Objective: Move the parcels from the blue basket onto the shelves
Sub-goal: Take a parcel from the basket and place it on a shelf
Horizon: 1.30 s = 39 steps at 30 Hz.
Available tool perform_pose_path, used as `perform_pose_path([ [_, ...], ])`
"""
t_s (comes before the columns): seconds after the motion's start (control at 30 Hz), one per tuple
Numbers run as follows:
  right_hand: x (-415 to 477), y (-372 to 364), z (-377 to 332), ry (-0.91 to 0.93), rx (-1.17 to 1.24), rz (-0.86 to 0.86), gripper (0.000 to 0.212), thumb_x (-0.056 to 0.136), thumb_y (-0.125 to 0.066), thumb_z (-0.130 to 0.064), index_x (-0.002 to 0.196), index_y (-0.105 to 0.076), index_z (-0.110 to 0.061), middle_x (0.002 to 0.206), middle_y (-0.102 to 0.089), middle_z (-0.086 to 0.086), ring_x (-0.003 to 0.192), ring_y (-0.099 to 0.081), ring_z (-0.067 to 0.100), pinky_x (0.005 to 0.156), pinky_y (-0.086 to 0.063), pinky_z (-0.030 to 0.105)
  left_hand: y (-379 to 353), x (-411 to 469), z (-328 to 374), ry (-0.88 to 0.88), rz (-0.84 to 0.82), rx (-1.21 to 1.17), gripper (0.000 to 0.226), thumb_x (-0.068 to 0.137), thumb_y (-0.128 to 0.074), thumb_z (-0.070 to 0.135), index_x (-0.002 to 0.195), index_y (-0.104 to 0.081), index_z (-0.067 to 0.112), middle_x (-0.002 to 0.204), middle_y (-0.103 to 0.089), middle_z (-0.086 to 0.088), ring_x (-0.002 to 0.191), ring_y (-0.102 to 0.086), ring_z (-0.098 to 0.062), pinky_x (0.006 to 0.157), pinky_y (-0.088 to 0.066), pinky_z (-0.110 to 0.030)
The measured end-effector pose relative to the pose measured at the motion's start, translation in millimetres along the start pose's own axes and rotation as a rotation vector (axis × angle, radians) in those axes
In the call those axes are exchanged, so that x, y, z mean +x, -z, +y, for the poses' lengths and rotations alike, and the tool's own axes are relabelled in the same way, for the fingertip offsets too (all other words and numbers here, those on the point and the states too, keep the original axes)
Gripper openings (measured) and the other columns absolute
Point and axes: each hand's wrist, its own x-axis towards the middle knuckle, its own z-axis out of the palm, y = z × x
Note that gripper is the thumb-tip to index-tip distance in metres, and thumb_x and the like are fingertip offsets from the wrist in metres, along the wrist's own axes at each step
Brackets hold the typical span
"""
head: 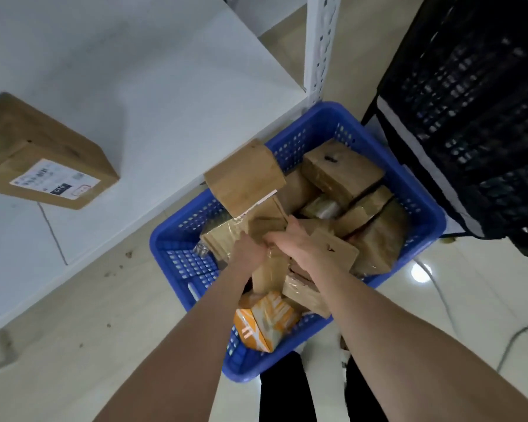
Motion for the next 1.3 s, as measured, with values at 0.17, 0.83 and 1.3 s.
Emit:
perform_pose_path([
  [0.17,0.0,-2.1,-10.7,-0.026,0.100,-0.061,0.080,0.082,-0.071,-0.027,0.149,-0.029,-0.018,0.140,-0.049,0.007,0.125,-0.049,0.027,0.106,-0.041,0.042,4.2,-10.4,0.1,0.139,0.025,-0.382,0.038,0.088,-0.057,0.023,0.118,-0.054,0.000,0.098,-0.063,-0.016,0.088,-0.062,-0.030,0.060,-0.041,-0.029],
  [0.83,-293.0,129.3,-123.2,0.180,0.569,-0.074,0.083,0.075,-0.064,-0.068,0.138,-0.041,-0.018,0.130,-0.057,0.010,0.110,-0.057,0.034,0.094,-0.048,0.054,192.8,-303.5,115.4,-0.294,0.379,-0.841,0.017,0.082,-0.073,0.027,0.067,-0.067,0.022,0.078,-0.066,0.001,0.082,-0.061,-0.022,0.077,-0.052,-0.035],
  [1.3,-404.0,136.7,-154.8,0.335,0.820,-0.236,0.026,0.087,-0.070,-0.016,0.110,-0.058,-0.009,0.110,-0.066,0.013,0.099,-0.066,0.029,0.075,-0.056,0.035,252.9,-407.3,123.8,-0.368,0.225,-0.718,0.135,0.033,-0.076,0.073,0.148,-0.019,0.030,0.141,-0.041,-0.004,0.123,-0.049,-0.025,0.103,-0.044,-0.044],
])
